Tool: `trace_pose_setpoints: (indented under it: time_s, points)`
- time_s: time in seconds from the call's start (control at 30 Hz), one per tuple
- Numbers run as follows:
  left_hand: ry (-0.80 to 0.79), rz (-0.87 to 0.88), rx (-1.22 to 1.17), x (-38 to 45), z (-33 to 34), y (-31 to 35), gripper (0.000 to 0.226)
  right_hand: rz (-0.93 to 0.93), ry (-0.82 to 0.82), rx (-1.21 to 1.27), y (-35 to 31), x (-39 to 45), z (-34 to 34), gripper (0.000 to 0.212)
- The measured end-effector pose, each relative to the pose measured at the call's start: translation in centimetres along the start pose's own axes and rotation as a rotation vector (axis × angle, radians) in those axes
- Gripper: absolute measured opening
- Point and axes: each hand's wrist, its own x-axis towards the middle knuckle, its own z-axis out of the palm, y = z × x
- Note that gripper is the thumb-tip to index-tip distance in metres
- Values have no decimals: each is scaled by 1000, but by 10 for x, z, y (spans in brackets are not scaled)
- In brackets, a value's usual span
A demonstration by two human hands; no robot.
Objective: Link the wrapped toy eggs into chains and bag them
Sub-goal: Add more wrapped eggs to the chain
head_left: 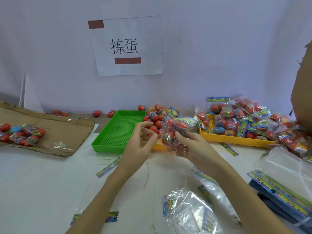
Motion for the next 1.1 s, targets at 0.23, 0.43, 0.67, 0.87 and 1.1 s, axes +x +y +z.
trace_pose_setpoints:
  time_s: [0.23,0.43,0.67,0.87,1.1]
  points:
    - [13,-111,-225,1,-3,-2,33,-62,-48,-118,-3,-2,-3,31]
    - [66,-54,-131,3,-2,-5,29,-158,197,-63,4,0,2,25]
    - [44,-44,-98,3,0,-6,34,-103,97,-189,2,-1,-2,29]
    - [-3,-91,-66,3,-3,-7,27,-199,320,-123,-4,1,-18,32]
    - [-168,47,143,-2,2,-1,4,-298,479,539,-24,0,-37,43]
